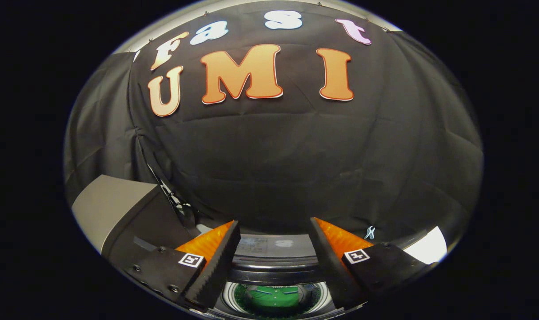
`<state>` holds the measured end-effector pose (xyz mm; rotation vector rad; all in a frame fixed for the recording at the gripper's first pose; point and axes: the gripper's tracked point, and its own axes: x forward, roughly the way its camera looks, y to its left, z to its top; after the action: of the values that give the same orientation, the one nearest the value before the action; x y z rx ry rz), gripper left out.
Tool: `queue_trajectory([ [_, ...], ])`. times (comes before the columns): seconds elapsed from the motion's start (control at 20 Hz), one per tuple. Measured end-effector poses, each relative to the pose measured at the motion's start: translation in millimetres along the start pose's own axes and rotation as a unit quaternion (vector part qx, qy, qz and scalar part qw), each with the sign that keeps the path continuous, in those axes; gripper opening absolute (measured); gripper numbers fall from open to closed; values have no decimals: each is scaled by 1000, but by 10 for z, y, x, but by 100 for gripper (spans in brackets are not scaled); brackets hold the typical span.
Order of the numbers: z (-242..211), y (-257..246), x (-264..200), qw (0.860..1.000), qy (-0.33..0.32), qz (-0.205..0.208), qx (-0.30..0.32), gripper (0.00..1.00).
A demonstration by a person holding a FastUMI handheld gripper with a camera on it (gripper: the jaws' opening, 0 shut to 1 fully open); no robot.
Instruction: Put the clothes into the washing machine and then close the washing machine lid.
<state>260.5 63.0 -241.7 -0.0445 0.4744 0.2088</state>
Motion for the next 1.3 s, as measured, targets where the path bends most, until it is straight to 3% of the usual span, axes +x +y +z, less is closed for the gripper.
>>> queue_trajectory([
  [0.7, -604, 169, -616, 1000, 0, -7, -7, 99],
  [0.9, -445, 219, -759, 1000, -14, -5, -3, 99],
  [1.3, 380, 233, -1796, 994, -110, -14, 22, 99],
])
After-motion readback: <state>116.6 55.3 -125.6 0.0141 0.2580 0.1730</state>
